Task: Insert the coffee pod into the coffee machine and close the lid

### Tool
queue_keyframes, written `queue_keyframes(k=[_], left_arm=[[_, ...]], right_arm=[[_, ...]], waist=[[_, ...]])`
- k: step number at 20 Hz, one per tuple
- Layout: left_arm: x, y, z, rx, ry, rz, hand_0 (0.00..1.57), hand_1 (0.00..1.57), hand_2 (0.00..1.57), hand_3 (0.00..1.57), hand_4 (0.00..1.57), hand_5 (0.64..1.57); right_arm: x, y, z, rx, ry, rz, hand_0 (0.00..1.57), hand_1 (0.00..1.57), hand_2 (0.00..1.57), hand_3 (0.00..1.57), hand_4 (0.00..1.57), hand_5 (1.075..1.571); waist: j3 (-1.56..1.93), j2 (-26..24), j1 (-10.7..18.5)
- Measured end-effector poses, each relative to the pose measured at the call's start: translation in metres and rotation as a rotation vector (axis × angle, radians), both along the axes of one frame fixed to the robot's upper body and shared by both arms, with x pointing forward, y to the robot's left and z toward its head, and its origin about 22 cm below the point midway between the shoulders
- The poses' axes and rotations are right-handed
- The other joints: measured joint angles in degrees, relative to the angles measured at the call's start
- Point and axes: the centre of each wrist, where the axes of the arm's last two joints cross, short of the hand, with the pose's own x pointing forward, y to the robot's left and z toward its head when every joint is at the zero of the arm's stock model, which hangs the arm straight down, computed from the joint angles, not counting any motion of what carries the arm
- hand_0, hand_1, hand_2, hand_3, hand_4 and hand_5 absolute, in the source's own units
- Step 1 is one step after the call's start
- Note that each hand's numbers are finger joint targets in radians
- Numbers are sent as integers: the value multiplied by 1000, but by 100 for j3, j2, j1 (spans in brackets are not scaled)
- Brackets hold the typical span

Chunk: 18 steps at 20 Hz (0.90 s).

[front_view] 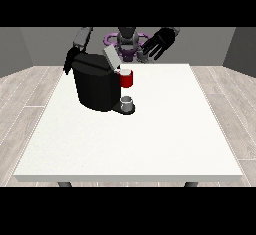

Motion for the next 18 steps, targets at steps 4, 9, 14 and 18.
queue_keyframes(k=[4, 9, 14, 18], left_arm=[[-17, -4, -73, -336, 146, 6, 0, 0, 0, 0, 69, 1571], [-58, 2, -161, -572, 326, 72, 0, 0, 0, 0, 393, 1571], [-91, 3, -207, -643, 455, 113, 0, 0, 0, 0, 386, 1571], [-104, 5, -220, -672, 486, 149, 0, 0, 0, 0, 390, 1571]], right_arm=[[-21, -12, -21, 4, 57, -49, 0, 0, 0, 0, 0, 1571], [-35, -16, -25, 35, 86, -42, 0, 0, 0, 0, 0, 1571], [-28, -5, -10, 78, 54, 48, 0, 0, 0, 0, 0, 1571], [-15, -2, 14, 60, 1, 134, 0, 0, 0, 0, 107, 1571]], waist=[[-10, -570, 404], [-5, -1410, 738], [1, -1971, 1078], [2, -2072, 1181]])
